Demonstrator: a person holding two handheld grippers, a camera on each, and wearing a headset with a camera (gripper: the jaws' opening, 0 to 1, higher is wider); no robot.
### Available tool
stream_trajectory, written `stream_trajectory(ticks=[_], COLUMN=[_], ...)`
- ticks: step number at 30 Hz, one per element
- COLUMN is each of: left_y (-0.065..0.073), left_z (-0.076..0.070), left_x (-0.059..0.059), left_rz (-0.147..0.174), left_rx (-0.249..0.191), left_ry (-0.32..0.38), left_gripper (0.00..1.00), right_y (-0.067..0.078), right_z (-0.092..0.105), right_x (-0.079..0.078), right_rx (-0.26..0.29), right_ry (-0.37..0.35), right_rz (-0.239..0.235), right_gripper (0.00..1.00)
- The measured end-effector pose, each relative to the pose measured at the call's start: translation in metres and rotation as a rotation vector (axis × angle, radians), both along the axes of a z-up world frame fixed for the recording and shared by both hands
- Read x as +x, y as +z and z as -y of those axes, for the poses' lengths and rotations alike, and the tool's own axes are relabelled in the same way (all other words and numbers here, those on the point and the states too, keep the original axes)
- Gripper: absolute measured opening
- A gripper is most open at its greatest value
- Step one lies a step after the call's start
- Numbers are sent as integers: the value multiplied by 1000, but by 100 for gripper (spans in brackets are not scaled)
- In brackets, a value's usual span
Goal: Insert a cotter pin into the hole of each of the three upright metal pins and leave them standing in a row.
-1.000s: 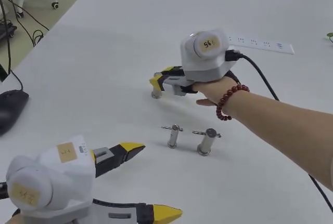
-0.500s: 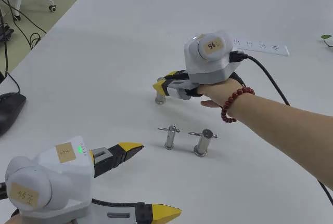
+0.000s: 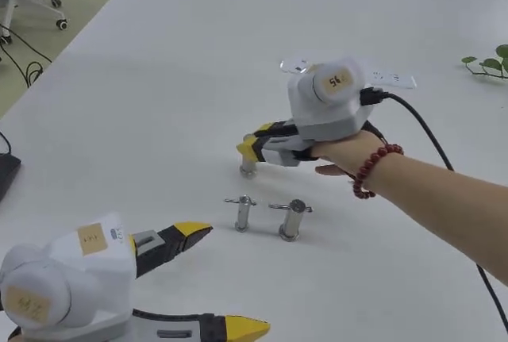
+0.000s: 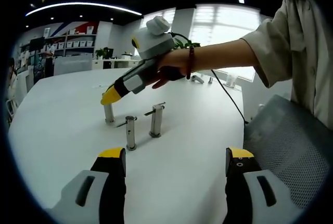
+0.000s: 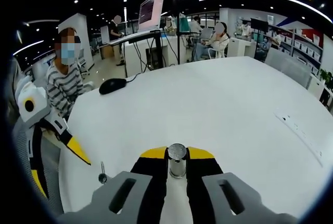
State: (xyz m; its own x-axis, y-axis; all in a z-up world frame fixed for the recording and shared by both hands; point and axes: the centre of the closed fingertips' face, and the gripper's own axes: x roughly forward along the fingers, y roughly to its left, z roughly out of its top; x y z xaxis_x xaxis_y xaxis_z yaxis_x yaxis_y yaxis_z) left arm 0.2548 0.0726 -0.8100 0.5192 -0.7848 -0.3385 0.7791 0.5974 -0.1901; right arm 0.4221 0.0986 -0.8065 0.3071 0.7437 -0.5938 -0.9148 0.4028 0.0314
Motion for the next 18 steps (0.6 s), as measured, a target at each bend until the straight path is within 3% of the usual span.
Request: stream_trajectory(ticks=[10,18], left_y=[3,6], left_z=[7,13], left_x=[-4,-7], left_rz=[6,14], left_rx=[-3,2], left_ry=[-23,-42], left_gripper=[78,78], right_y=[5,3], right_z=[33,56], right_x=[-14,-21], right_rx=[25,-1], right_ry=[-42,-52], right_rz=[-41,-26], right_gripper=[12,12])
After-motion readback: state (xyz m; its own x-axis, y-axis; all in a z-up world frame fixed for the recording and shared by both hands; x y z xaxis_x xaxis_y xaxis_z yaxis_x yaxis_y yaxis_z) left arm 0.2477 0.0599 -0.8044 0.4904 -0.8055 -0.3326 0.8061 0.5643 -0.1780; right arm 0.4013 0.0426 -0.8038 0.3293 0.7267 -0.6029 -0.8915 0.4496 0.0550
